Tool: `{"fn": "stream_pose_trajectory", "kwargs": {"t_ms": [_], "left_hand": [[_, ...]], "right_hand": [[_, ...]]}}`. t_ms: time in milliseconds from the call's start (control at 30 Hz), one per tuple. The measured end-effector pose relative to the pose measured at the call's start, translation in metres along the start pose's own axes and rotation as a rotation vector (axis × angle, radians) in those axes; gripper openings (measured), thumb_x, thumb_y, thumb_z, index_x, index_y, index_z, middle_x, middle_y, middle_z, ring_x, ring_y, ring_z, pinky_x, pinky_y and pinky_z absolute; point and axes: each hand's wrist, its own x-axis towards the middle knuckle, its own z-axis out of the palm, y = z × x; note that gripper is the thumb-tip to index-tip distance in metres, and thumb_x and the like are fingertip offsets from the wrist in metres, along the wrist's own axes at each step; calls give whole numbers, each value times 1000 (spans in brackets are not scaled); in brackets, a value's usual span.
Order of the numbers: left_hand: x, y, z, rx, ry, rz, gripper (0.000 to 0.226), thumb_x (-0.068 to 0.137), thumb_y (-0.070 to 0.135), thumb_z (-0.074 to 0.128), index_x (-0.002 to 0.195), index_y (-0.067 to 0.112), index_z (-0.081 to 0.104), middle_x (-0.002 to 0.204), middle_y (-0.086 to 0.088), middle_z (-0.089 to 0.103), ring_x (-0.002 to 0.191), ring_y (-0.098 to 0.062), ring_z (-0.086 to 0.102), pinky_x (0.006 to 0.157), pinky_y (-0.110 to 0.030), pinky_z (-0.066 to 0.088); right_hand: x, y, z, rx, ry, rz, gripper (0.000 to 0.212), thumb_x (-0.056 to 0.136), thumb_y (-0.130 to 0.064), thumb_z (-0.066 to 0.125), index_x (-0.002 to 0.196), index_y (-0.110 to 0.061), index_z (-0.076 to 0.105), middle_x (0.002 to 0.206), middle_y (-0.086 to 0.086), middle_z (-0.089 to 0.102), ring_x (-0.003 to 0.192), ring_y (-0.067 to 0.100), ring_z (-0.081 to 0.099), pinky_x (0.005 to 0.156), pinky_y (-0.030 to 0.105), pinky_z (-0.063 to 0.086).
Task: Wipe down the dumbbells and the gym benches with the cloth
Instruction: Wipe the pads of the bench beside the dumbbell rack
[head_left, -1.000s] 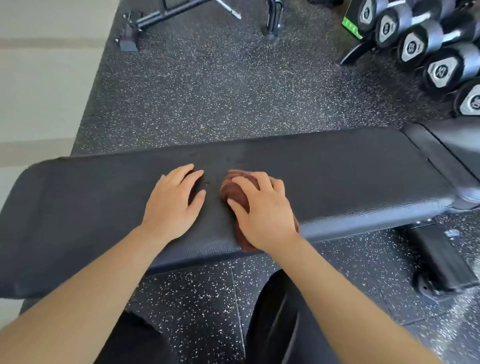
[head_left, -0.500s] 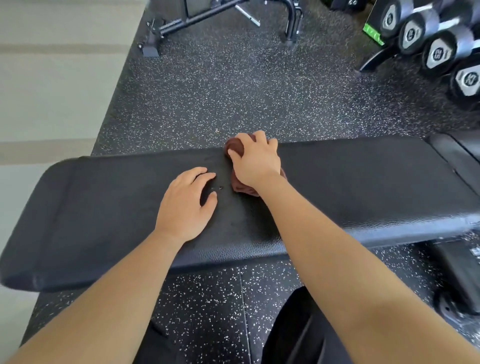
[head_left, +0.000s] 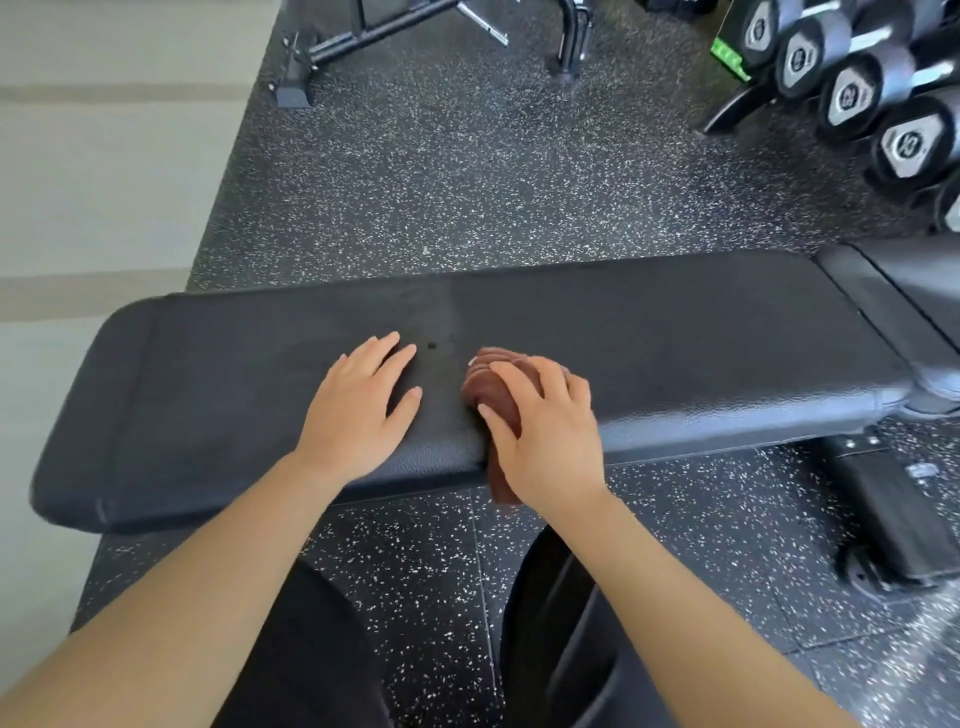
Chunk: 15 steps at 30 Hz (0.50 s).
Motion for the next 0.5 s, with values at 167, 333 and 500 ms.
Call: {"fn": "stream_pose_trajectory", "kwargs": {"t_ms": [167,333,500], "left_hand": [[-8,-1,-1,29,105,-113,49,91,40,44,138,24,42,148,1,37,138,-17,30,114,-48,18],[-3,0,2,36,146,-129,50,88,40,45,135,22,45,143,1,43,132,-20,37,113,-47,24],[-3,2,0,33,133,-148,51,89,40,44,136,22,43,144,1,41,133,-20,35,114,-46,23]], "right_hand": [[39,-11,12,3,-47,38,40,94,-44,45,132,-32,44,141,2,35,123,33,28,90,47,40],[94,-25,21,-5,-158,-1,40,95,-42,43,133,-31,41,141,5,30,122,35,27,95,50,39],[111,-32,20,12,-214,-19,43,95,-42,43,135,-30,39,143,5,29,126,35,25,97,50,39]]}}
